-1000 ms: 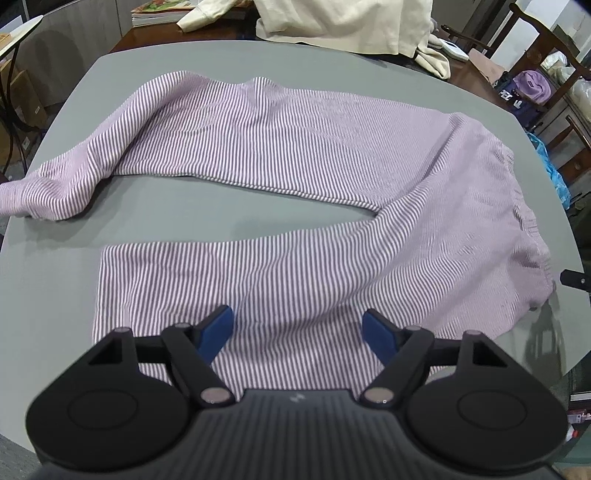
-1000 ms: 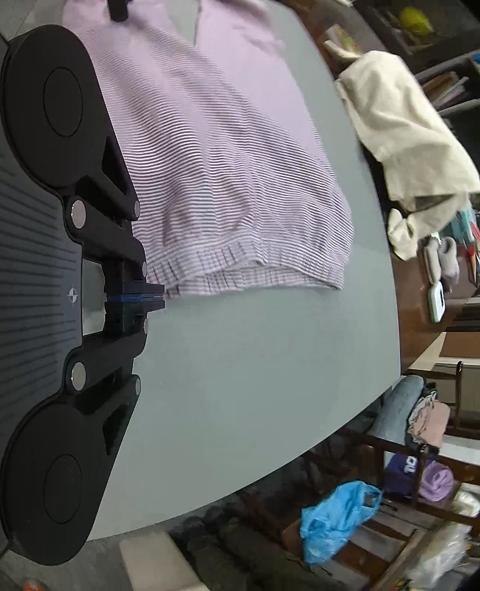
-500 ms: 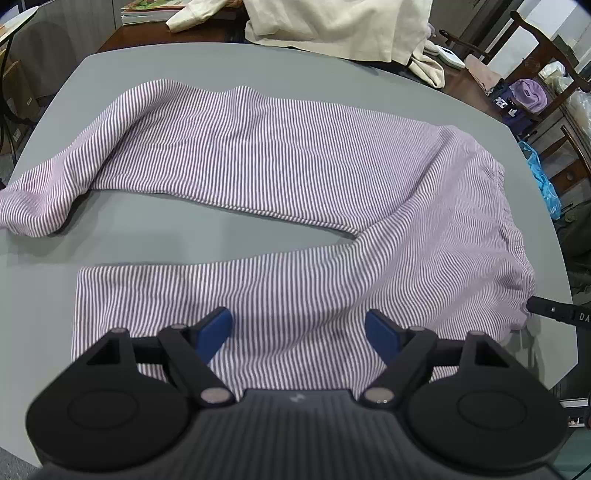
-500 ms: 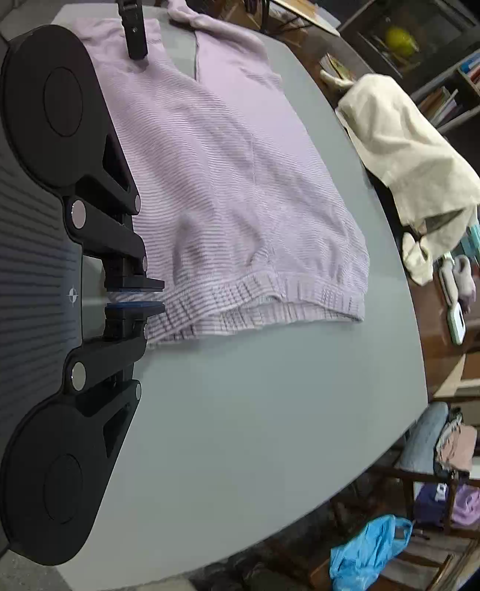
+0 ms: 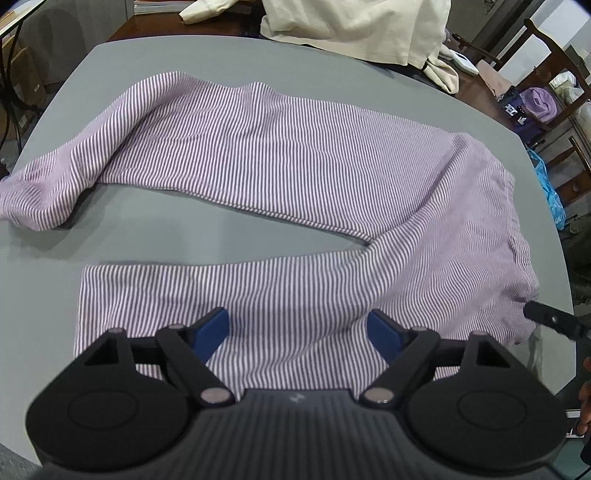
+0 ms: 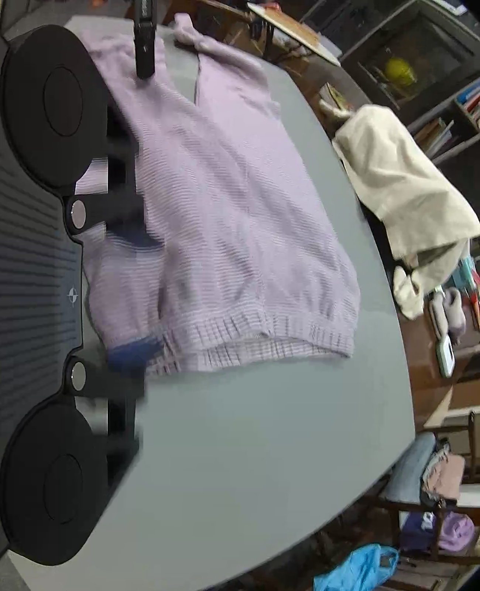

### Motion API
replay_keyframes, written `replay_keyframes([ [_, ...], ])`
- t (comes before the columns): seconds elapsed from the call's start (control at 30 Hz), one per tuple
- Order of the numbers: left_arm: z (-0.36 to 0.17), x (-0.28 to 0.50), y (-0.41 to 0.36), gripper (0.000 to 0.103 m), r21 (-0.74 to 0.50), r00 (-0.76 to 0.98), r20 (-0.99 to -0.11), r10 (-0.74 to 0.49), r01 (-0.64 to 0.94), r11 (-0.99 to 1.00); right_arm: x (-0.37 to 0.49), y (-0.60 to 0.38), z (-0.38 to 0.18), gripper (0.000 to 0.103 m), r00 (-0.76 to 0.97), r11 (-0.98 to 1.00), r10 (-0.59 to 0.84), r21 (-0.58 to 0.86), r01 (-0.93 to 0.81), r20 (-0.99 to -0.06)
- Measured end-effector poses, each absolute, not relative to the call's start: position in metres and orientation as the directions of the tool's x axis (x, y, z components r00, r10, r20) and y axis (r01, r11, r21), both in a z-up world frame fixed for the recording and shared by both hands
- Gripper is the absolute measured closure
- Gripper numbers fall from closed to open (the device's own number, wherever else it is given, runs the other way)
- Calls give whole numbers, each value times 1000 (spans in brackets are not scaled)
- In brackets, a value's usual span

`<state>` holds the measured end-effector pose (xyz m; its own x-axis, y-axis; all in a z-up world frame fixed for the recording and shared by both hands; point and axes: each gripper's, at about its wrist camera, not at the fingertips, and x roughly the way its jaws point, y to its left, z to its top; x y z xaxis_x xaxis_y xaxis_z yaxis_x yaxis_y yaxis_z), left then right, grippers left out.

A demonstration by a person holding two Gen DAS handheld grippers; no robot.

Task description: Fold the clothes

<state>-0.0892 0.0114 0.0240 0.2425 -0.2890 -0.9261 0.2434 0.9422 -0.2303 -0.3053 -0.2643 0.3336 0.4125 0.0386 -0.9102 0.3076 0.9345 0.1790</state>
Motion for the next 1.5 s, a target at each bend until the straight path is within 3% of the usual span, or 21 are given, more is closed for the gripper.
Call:
replay_keyframes([
  [0.3,20,-88,15,18,-211,248,-931,-268,234,949,-304,-275,325,9,344,907,-61,92,412,-937],
  [0.33,18,-88,14,18,-206,248,-932,-263,235,950,-304,-274,324,14,336,914,-66,78,398,-940],
  [0.37,18,-88,14,17,-202,253,-931,-262,239,950,-303,-270,324,20,324,930,-93,34,367,-942],
  [0.4,18,-88,14,16,-202,254,-931,-262,239,950,-302,-266,325,59,315,939,-124,-9,344,-941],
  [0.43,18,-88,12,15,-202,254,-931,-261,237,950,-302,-263,327,79,311,944,-147,-40,326,-939],
  [0.8,29,-63,21,16,-225,286,-920,-268,174,959,-340,-309,350,77,242,932,-219,-129,340,-945],
  [0.87,29,-54,22,16,-215,291,-923,-254,157,964,-343,-313,353,63,245,939,-214,-130,317,-945],
  [0.93,32,-47,21,16,-214,301,-920,-249,146,966,-340,-312,362,41,271,943,-247,-167,287,-930],
  [1.0,36,-39,18,16,-208,315,-917,-244,142,968,-330,-310,371,37,299,943,-259,-173,284,-918],
  [1.13,38,-25,9,16,-194,328,-916,-231,143,971,-303,-308,379,37,326,944,-276,-191,271,-904],
  [1.5,26,41,7,15,-112,360,-921,-149,121,986,-196,-343,341,35,395,988,-128,-83,128,-910],
])
